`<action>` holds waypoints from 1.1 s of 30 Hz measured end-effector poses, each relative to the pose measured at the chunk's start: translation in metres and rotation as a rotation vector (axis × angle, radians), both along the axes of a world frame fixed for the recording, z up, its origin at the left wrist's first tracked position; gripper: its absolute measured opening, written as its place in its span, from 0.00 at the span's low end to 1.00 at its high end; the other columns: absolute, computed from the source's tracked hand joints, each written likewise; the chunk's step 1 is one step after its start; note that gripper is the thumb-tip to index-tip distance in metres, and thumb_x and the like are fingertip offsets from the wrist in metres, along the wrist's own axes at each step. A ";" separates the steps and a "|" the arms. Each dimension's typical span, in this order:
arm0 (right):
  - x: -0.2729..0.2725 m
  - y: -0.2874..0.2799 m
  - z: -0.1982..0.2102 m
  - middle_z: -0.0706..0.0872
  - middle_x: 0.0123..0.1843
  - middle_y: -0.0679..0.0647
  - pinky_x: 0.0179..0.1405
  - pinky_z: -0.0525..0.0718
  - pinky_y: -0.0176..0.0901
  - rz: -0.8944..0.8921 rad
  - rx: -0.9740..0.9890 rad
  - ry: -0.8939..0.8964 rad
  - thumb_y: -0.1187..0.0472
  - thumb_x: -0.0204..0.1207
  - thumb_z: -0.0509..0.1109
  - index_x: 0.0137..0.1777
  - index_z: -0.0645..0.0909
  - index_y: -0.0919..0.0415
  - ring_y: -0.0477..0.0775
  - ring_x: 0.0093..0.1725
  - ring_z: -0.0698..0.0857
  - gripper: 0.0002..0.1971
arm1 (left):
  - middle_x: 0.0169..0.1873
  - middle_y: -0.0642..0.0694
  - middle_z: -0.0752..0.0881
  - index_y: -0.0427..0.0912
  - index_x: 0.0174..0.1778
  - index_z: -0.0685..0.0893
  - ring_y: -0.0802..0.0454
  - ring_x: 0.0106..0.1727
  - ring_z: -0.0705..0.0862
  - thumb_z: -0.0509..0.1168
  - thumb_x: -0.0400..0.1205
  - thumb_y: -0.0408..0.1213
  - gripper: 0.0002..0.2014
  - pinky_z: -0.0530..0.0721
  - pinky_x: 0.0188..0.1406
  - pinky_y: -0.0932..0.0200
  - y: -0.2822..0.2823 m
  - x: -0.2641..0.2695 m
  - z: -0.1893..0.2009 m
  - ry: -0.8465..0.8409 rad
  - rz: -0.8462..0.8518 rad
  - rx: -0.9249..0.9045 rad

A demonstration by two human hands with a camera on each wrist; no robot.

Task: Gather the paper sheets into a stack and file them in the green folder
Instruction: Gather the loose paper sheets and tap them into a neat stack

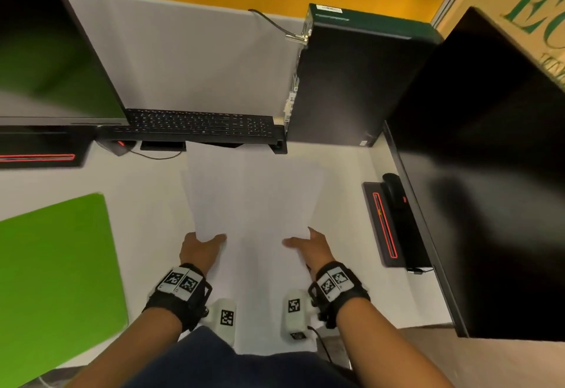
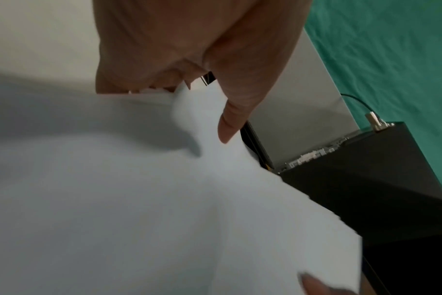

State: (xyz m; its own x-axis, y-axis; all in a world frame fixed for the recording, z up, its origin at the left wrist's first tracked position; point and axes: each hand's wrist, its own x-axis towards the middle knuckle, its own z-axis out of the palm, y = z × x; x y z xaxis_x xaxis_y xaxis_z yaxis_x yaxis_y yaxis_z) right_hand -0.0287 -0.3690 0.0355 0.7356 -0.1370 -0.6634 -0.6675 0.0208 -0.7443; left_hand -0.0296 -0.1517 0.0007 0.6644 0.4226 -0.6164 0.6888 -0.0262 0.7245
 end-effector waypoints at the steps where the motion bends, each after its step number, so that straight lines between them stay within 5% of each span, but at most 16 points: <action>1: -0.003 -0.004 0.000 0.89 0.44 0.54 0.35 0.84 0.34 0.010 0.024 -0.028 0.77 0.67 0.75 0.46 0.85 0.60 0.60 0.50 0.88 0.14 | 0.68 0.42 0.79 0.32 0.74 0.70 0.36 0.68 0.79 0.75 0.72 0.41 0.37 0.78 0.69 0.46 0.004 -0.001 -0.003 -0.005 0.004 -0.033; 3: -0.009 -0.012 0.003 0.90 0.40 0.53 0.29 0.85 0.31 0.022 0.059 -0.074 0.78 0.67 0.75 0.41 0.85 0.56 0.53 0.40 0.89 0.14 | 0.63 0.47 0.78 0.35 0.75 0.70 0.39 0.67 0.79 0.77 0.71 0.39 0.37 0.76 0.69 0.46 0.012 -0.004 0.000 -0.003 -0.026 -0.137; 5: -0.015 -0.017 0.009 0.92 0.45 0.57 0.33 0.88 0.34 0.041 0.096 -0.113 0.77 0.67 0.75 0.44 0.86 0.58 0.53 0.41 0.91 0.13 | 0.62 0.42 0.85 0.33 0.68 0.78 0.40 0.63 0.83 0.81 0.64 0.39 0.37 0.78 0.69 0.43 0.021 -0.006 0.006 -0.011 -0.080 -0.325; 8: -0.018 -0.022 0.022 0.91 0.52 0.67 0.55 0.89 0.58 0.040 0.140 -0.190 0.76 0.65 0.77 0.46 0.87 0.62 0.69 0.53 0.90 0.12 | 0.58 0.34 0.89 0.30 0.66 0.82 0.37 0.59 0.87 0.86 0.49 0.43 0.48 0.83 0.63 0.42 0.030 -0.008 0.020 -0.126 -0.132 -0.506; 10: -0.017 -0.025 0.037 0.92 0.50 0.68 0.59 0.85 0.66 0.012 0.135 -0.266 0.76 0.65 0.77 0.46 0.87 0.66 0.71 0.52 0.90 0.11 | 0.56 0.35 0.90 0.30 0.65 0.83 0.36 0.59 0.88 0.87 0.45 0.46 0.50 0.87 0.56 0.47 0.029 -0.005 0.042 -0.299 -0.152 -0.508; 14: -0.005 -0.026 0.084 0.94 0.40 0.56 0.53 0.89 0.50 -0.030 0.100 -0.534 0.76 0.67 0.75 0.42 0.88 0.63 0.59 0.44 0.92 0.09 | 0.50 0.50 0.93 0.43 0.58 0.86 0.51 0.54 0.90 0.83 0.56 0.41 0.32 0.88 0.51 0.61 0.026 0.013 0.103 -0.664 -0.235 -0.374; 18: 0.007 -0.022 0.111 0.93 0.34 0.50 0.51 0.88 0.49 -0.103 0.133 -0.719 0.76 0.67 0.76 0.36 0.87 0.59 0.54 0.39 0.91 0.11 | 0.49 0.48 0.92 0.27 0.62 0.82 0.54 0.53 0.91 0.80 0.60 0.41 0.36 0.87 0.54 0.62 0.026 0.025 0.147 -0.880 -0.252 -0.279; 23: 0.012 -0.012 0.094 0.90 0.54 0.66 0.67 0.81 0.61 -0.211 0.141 -0.680 0.71 0.62 0.82 0.50 0.87 0.62 0.68 0.58 0.88 0.16 | 0.43 0.56 0.92 0.46 0.43 0.86 0.59 0.47 0.89 0.81 0.62 0.44 0.17 0.83 0.57 0.63 0.029 0.027 0.131 -0.746 -0.283 -0.120; 26: 0.009 -0.006 0.082 0.92 0.48 0.54 0.65 0.83 0.53 -0.232 0.132 -0.583 0.69 0.61 0.82 0.46 0.87 0.58 0.50 0.51 0.91 0.14 | 0.39 0.69 0.91 0.55 0.45 0.86 0.72 0.46 0.88 0.78 0.67 0.30 0.17 0.83 0.55 0.72 0.023 0.027 0.115 -0.736 -0.281 -0.091; 28: 0.008 -0.006 0.077 0.92 0.48 0.51 0.64 0.83 0.48 -0.186 0.091 -0.547 0.70 0.64 0.81 0.47 0.86 0.55 0.43 0.47 0.91 0.15 | 0.38 0.73 0.90 0.56 0.46 0.85 0.76 0.45 0.87 0.78 0.68 0.31 0.17 0.81 0.56 0.70 0.021 0.027 0.110 -0.714 -0.280 -0.091; 33: 0.014 -0.011 0.077 0.89 0.58 0.63 0.70 0.81 0.57 -0.149 0.003 -0.556 0.70 0.63 0.81 0.60 0.82 0.66 0.58 0.58 0.88 0.23 | 0.45 0.61 0.92 0.53 0.53 0.86 0.65 0.53 0.89 0.81 0.64 0.41 0.21 0.82 0.63 0.56 0.025 0.035 0.107 -0.735 -0.285 -0.094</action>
